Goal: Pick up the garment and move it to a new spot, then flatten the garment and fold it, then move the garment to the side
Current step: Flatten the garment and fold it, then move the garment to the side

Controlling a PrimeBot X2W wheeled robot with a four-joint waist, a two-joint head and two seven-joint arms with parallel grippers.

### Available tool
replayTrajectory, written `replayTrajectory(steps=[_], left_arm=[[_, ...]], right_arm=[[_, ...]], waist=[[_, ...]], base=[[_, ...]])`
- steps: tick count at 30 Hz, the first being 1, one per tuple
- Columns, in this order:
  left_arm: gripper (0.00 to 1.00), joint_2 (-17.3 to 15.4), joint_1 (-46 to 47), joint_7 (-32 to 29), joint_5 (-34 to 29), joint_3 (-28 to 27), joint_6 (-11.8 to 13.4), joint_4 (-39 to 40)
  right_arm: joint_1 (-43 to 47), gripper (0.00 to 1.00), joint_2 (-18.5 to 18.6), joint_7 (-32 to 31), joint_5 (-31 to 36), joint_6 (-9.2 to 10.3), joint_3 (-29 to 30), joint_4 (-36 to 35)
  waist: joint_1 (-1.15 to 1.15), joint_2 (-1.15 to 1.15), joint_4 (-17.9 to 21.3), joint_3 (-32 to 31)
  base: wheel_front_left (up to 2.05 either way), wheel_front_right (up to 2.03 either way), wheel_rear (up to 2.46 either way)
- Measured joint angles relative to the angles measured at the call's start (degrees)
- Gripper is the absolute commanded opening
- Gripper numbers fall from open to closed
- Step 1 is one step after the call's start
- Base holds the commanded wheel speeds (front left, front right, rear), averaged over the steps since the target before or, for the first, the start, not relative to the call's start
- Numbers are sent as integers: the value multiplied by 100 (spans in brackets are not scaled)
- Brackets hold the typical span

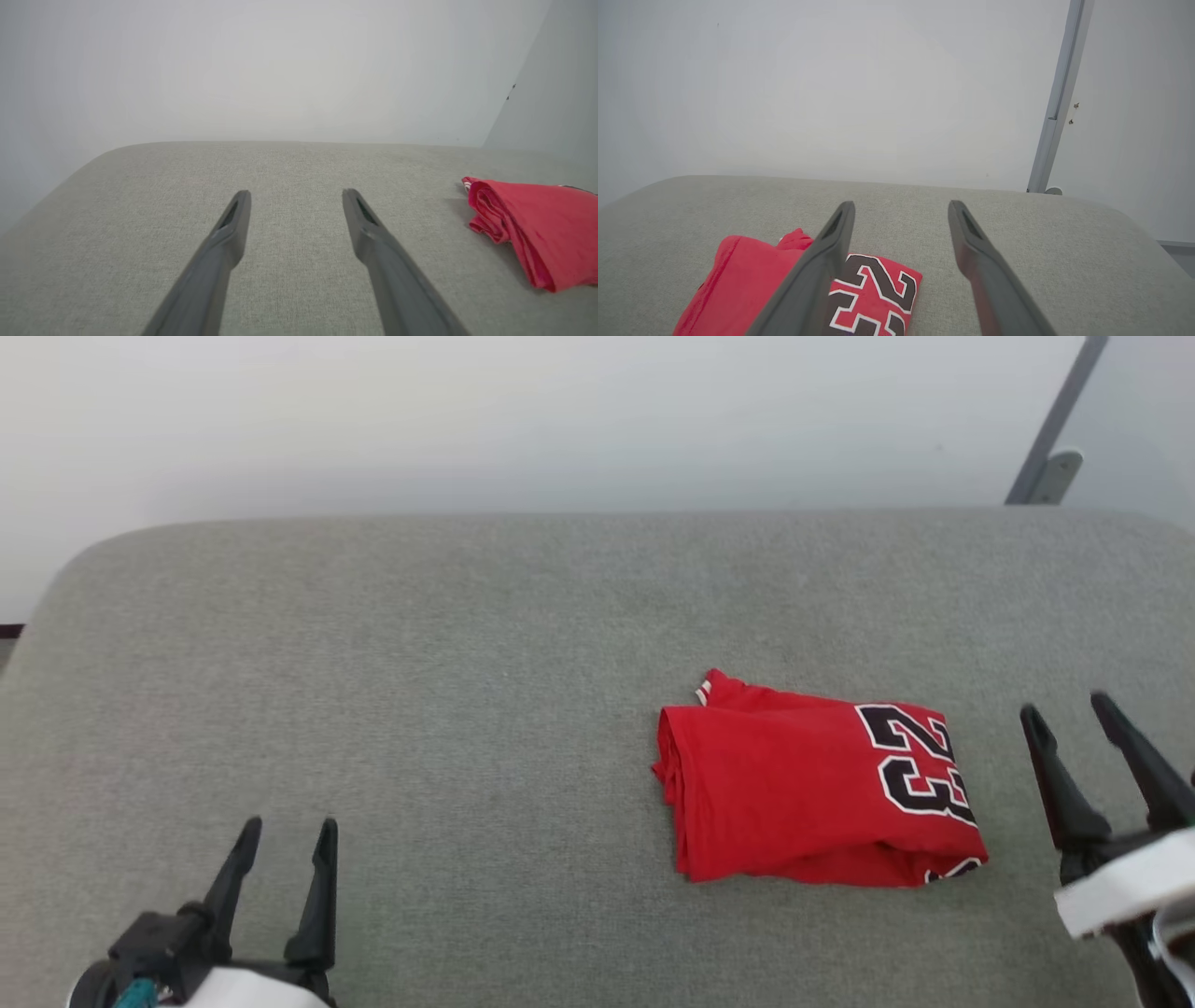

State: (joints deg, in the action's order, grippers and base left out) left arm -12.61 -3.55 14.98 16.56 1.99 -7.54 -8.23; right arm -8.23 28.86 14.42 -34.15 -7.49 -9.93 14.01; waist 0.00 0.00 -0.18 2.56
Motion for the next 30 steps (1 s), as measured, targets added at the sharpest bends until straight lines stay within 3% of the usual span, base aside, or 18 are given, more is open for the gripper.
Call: replayTrajectory(steps=[16,30], left_arm=[[100,190,-767,1,-157,-392,0,494],[100,257,-784,0,-209,-371,0,606]], right_arm=[[1352,100,-386,-46,458,0,1081,-965],[1505,100,-616,-369,644,0,1371,-1388]], waist=[[0,0,-351,-145],[0,0,-408,-56]], base=[[0,0,0],[0,0,0]])
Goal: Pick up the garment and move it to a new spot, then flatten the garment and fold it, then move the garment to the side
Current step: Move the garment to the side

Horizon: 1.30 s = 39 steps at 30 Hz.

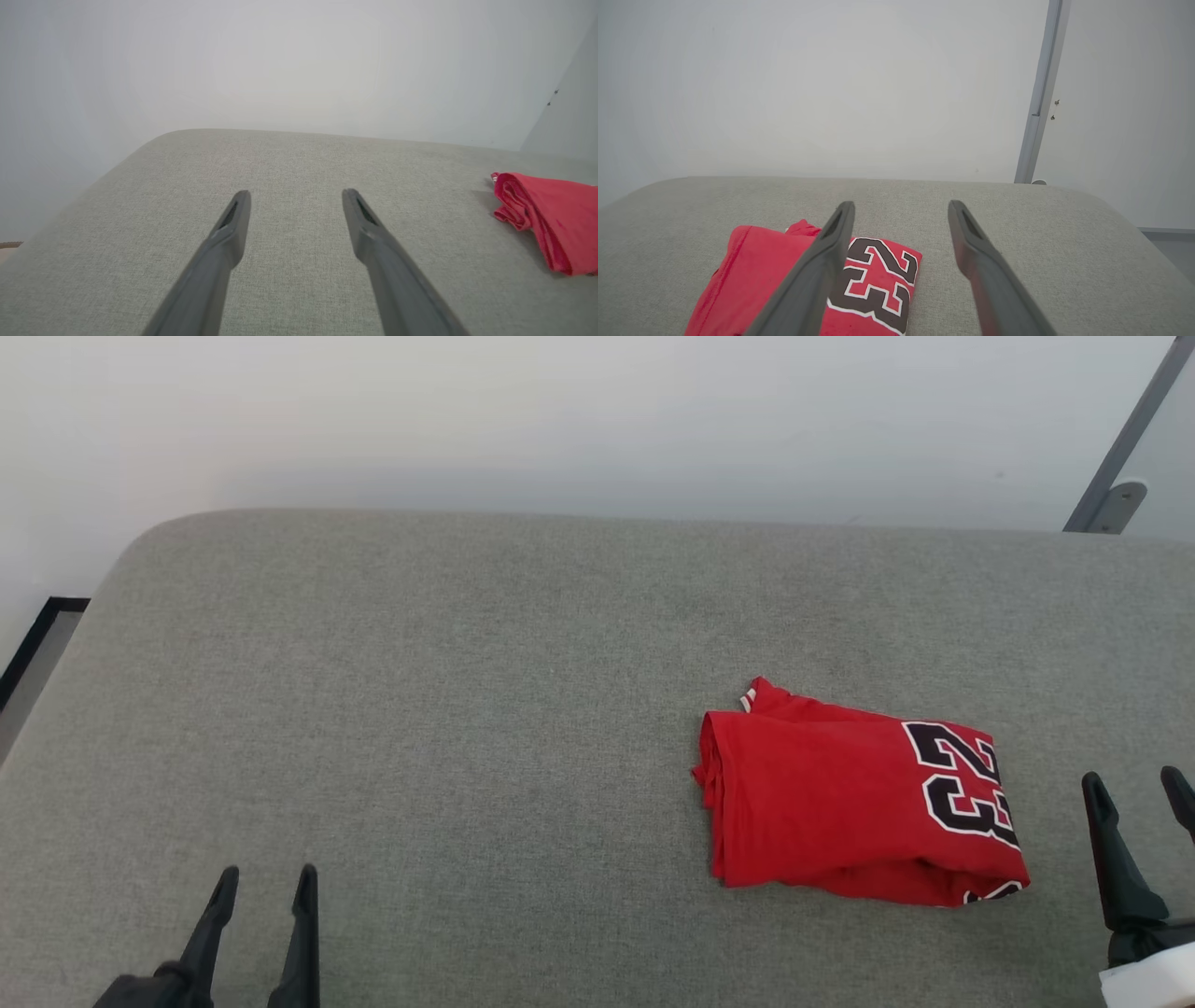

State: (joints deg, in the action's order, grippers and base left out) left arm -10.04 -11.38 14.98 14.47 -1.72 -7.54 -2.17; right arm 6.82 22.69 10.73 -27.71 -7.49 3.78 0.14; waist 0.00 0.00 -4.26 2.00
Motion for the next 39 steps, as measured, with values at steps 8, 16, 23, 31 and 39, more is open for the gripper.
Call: replayTrajectory(steps=[8,16,23,31,39], left_arm=[[100,16,215,1,0,42,0,-14],[100,-166,870,1,-2,232,0,-43],[100,-277,1433,1,12,385,0,-84],[100,-348,1952,0,68,623,0,-109],[100,-434,2234,1,169,759,0,-159]], right_arm=[[-417,100,238,-850,111,0,-330,140],[-1677,100,973,-2876,-146,-1,-977,439],[-2076,100,1391,-4981,-793,0,-1115,450],[-2529,100,1367,-6353,-1007,-1,-1347,230],[-2596,0,1378,-6527,-1080,1,-1422,-5]], waist=[[0,0,44,150],[0,0,136,626],[0,0,143,1212],[0,0,133,1903],[0,0,-24,2329]], base=[[0,0,0],[0,0,0],[0,0,0],[0,0,0],[0,0,0]])
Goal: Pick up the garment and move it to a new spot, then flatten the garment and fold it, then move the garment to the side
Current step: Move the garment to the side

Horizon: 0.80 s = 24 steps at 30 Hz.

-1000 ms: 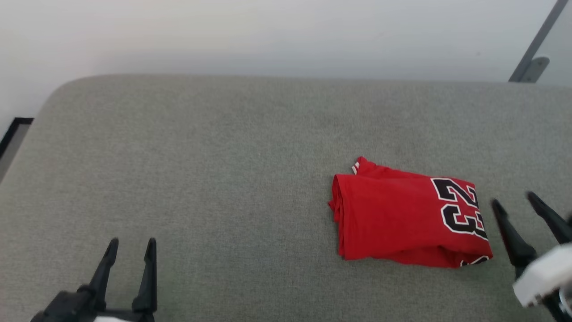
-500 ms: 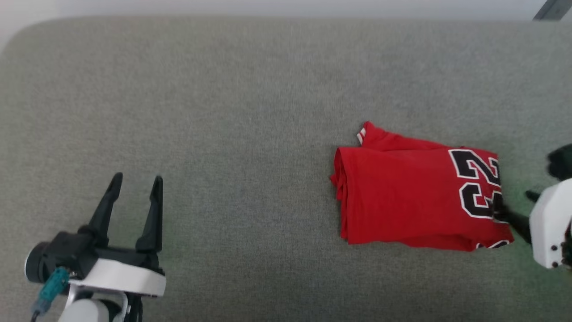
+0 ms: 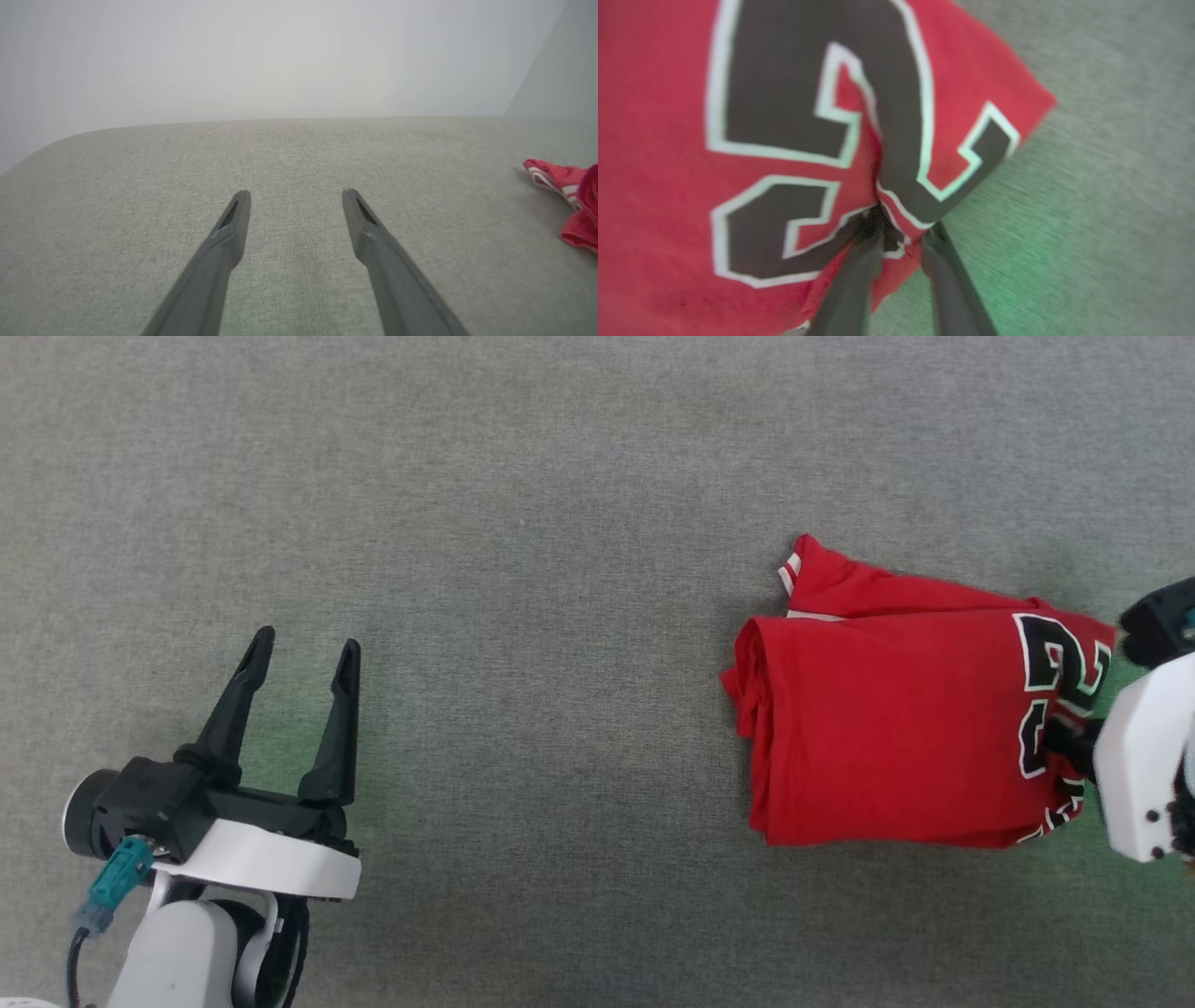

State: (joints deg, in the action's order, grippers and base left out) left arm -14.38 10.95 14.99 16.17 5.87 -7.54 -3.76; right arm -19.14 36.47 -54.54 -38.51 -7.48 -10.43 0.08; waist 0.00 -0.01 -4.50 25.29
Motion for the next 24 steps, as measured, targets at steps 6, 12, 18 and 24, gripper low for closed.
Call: replayTrajectory(steps=[6,12,18,24], left_arm=[[100,-134,-25,0,64,-30,0,1],[100,-397,-19,0,85,64,0,104],[100,-788,354,0,89,374,0,348],[100,-1399,1125,7,80,803,0,617]], right_arm=[[-21,0,-159,477,-69,-2,-51,29],[-20,0,-188,1361,-86,-16,434,230],[-37,0,-42,2136,-11,-18,1422,770],[-540,0,211,2664,85,-1,1869,1684]], waist=[[0,0,216,-14],[0,1,679,-31],[0,0,1287,71],[0,0,1849,494]], base=[[0,0,0],[0,0,0],[0,0,0],[0,0,0]])
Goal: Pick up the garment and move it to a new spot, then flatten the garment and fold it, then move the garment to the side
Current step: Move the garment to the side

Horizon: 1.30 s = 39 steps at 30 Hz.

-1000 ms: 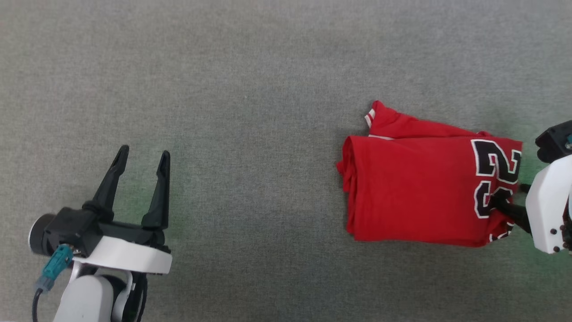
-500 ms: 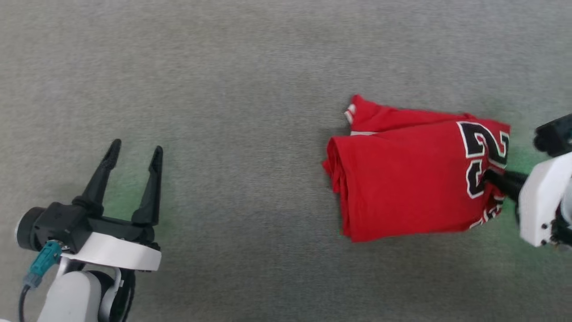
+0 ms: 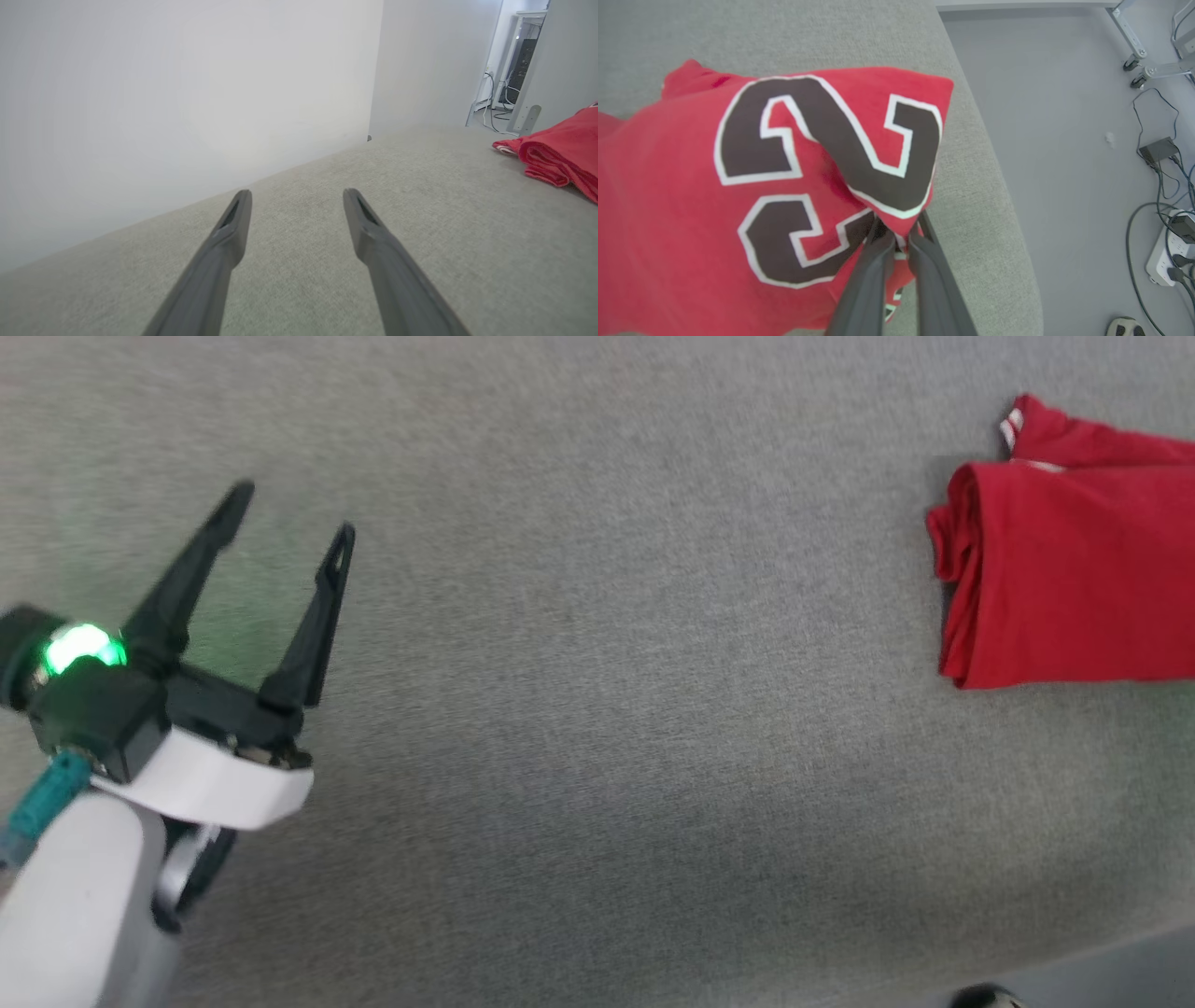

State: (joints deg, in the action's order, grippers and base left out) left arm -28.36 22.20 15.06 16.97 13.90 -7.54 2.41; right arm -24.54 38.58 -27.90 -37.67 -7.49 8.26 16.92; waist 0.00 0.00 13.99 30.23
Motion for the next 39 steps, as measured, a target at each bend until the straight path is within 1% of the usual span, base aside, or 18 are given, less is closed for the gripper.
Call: replayTrajectory(steps=[5,7,8,12,17,21,24,28,29,30,31,32,36,39], left_arm=[[100,-398,672,1,-1,310,0,77],[100,-545,933,1,-3,459,0,100],[100,-545,933,1,-3,459,0,100],[100,-808,1445,1,-13,771,0,129],[100,-940,1957,2,55,967,0,132],[100,-980,2198,7,73,1057,0,123],[100,-966,2288,8,90,1104,-1,85],[100,-940,2319,8,141,1116,-1,12],[100,-937,2319,8,153,1114,-1,-12],[100,-931,2316,8,156,1101,-1,-37],[100,-921,2298,8,159,1078,-1,-77],[100,-898,2259,8,169,1053,-1,-111],[100,-701,1944,7,169,878,-1,-250],[100,-461,1589,7,163,698,5,-347]], right_arm=[[-547,0,62,287,135,-2,-60,537],[-785,0,77,399,210,-1,-169,800],[-785,0,77,399,210,-1,-169,800],[-1326,0,62,725,486,-2,-282,1355],[-1965,0,98,1217,1089,-2,-321,2141],[-2410,0,-8,1510,1463,-2,-309,2709],[-2633,0,-83,1704,1593,-2,-309,3087],[-2854,0,-91,1925,1736,-2,-337,3510],[-2886,38,-96,1964,1768,-2,-371,3586],[-2904,71,-87,1998,1788,-2,-405,3669],[-2911,71,-68,2061,1859,-2,-463,3735],[-2911,100,-46,2095,1930,-2,-541,3787],[-2958,100,-33,2198,1928,-2,-764,3880],[-2946,100,27,2299,1886,-2,-891,3849]], waist=[[0,0,212,442],[0,0,274,618],[0,0,274,618],[0,0,371,947],[0,0,432,1257],[0,0,434,1388],[0,0,392,1412],[0,0,338,1393],[0,0,331,1372],[0,0,322,1348],[0,0,312,1317],[0,0,301,1278],[0,0,264,1042],[0,0,221,790]], base=[[0,0,0],[0,0,0],[0,0,0],[0,0,0],[0,0,0],[0,0,0],[0,0,0],[0,0,0],[0,0,0],[0,0,0],[0,0,0],[0,0,0],[0,0,0],[0,0,0]])
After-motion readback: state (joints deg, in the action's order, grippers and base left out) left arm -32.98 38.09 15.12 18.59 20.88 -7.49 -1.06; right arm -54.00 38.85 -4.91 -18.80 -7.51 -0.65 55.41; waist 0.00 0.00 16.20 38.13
